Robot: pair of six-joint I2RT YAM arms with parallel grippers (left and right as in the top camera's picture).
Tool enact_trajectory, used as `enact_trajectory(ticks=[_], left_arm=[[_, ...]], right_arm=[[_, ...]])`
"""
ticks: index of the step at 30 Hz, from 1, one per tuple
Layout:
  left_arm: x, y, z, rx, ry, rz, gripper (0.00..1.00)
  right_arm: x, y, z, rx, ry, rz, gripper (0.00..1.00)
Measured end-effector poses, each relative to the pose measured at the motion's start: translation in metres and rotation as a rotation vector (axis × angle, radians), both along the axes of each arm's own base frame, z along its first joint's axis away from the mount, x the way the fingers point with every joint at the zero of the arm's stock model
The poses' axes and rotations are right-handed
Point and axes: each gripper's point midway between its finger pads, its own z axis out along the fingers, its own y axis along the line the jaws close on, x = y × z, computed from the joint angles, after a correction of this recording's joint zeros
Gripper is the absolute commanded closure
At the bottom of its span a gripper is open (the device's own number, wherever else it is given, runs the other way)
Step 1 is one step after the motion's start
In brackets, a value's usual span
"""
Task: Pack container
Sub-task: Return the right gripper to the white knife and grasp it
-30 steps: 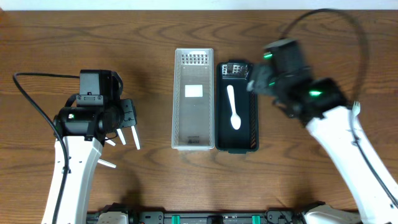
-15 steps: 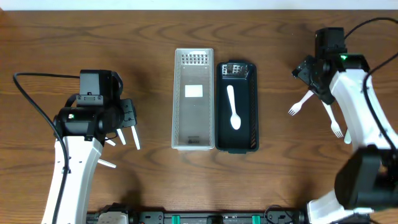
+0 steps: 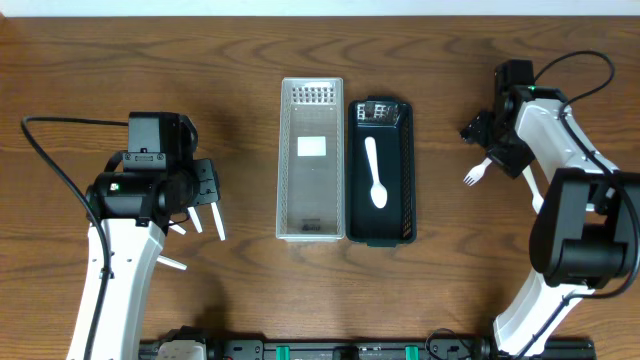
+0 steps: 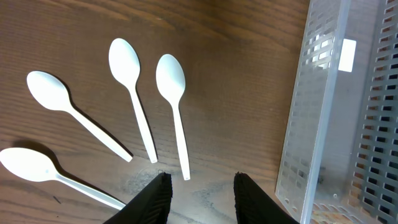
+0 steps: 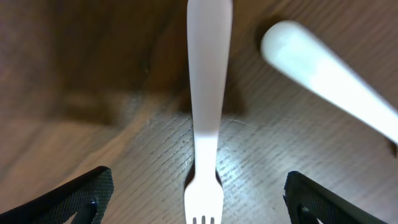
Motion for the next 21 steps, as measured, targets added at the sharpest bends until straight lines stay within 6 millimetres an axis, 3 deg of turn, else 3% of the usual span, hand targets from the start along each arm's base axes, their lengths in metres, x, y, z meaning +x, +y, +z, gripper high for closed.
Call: enact_trajectory(ticks=[7,21], left_arm=[[0.000,0.000,0.000,0.000,0.000,0.000,0.64],[0.000,0.000,0.000,0.000,0.001,0.000,0.64]], right_arm=[[-0.003,0.005,-0.018,0.026,0.043,0.031,0.12],[-0.003,0.010,-0.028,0.083,0.057,0.066,0.17]])
